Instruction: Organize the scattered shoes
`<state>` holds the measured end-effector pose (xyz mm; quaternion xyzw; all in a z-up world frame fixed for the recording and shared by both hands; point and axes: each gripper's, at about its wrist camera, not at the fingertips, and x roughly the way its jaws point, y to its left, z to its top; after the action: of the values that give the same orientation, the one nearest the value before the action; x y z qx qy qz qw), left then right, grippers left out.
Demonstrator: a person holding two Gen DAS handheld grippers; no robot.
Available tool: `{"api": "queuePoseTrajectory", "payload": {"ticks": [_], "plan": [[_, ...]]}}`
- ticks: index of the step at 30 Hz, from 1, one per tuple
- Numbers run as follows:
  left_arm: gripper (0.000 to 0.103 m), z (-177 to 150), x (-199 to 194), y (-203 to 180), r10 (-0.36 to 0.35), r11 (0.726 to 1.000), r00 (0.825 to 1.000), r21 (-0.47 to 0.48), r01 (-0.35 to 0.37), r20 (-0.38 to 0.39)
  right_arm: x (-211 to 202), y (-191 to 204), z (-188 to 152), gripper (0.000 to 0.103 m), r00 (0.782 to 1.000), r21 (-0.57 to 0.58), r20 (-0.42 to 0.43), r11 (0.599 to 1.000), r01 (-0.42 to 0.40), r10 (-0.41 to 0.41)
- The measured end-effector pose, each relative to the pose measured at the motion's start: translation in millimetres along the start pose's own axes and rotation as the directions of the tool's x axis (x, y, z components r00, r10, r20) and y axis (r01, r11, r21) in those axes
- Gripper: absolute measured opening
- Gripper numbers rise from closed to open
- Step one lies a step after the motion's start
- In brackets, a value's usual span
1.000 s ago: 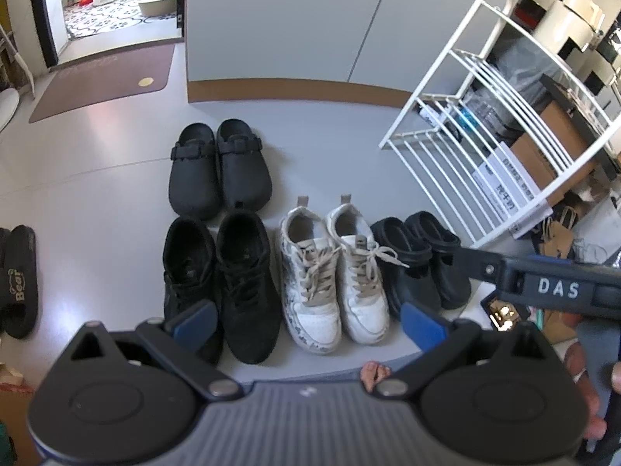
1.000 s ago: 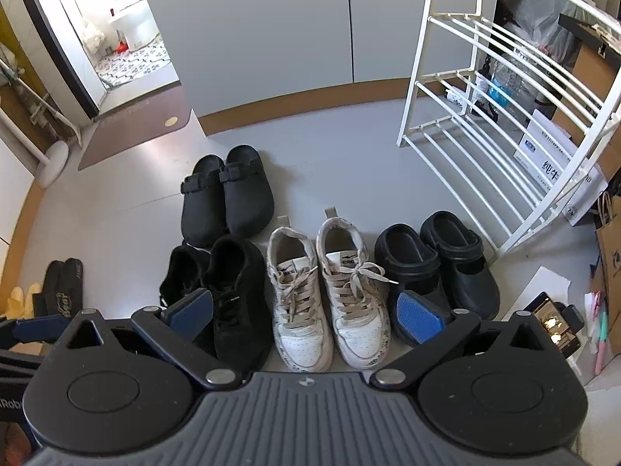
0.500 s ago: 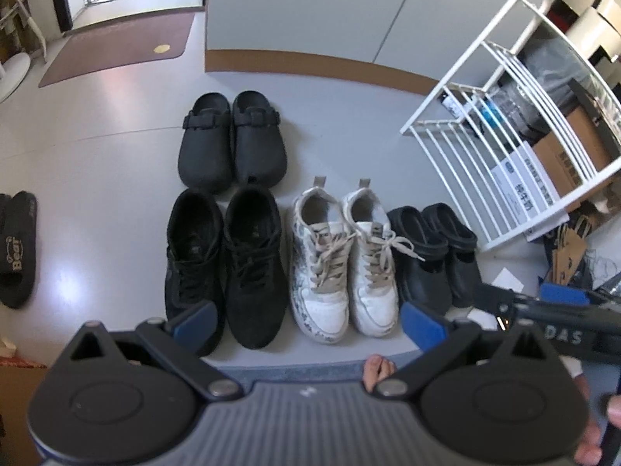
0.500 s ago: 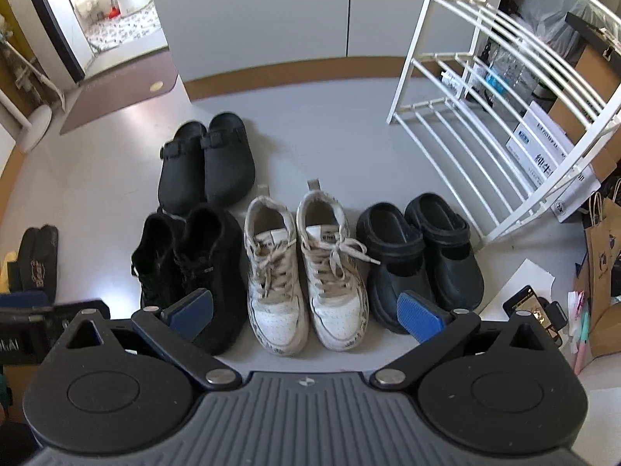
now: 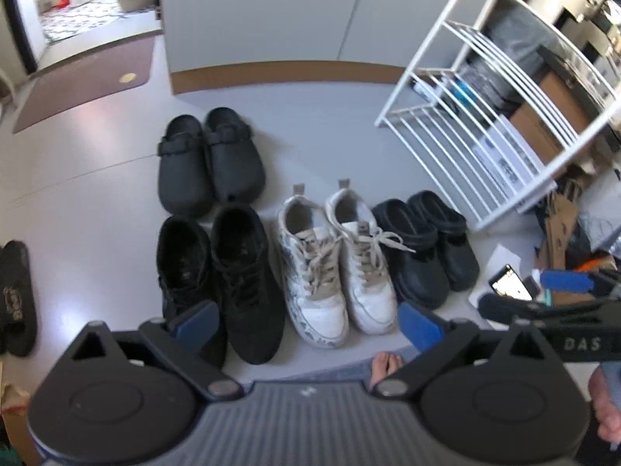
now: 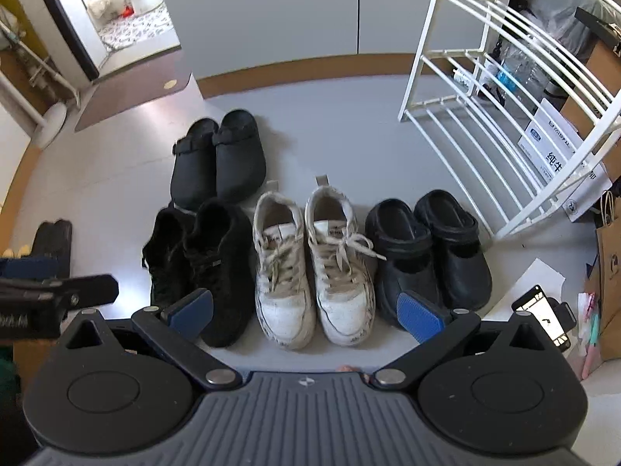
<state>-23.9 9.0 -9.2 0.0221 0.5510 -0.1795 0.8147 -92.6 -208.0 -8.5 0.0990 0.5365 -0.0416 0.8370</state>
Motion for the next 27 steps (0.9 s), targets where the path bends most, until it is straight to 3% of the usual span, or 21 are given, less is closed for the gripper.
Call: {"api": "queuePoseTrajectory", "payload": {"ticks": [6,13,19,27], "plan": [[0.1,3.7,-8.7,8.0,-0.055,0.998,0.998,-0.039,0.056,0.021,-37.3,-16.9,7.8,0.103,0.998,0.052,0.007,0.997,-0.061,0.061],[0.1,5.5,-9.4,2.0,-0.052,0.999,0.998,-0.016,0.052,0.022,-96.4,-22.6,26.7,0.103,0.995,0.037,0.058,0.996,-0.079,0.077],[0.099,9.2,-13.7,0.6,-0.057,0.998,0.998,0.009,0.056,0.033,-110.5,-24.9,28.2,0.103,0.995,0.012,0.047,0.996,-0.093,0.092],[0.097,13.0,-33.1,17.5,-0.043,0.998,0.994,-0.043,0.047,0.104,-82.3,-58.5,33.0,0.103,0.995,0.021,0.04,0.996,-0.09,0.089]]}}
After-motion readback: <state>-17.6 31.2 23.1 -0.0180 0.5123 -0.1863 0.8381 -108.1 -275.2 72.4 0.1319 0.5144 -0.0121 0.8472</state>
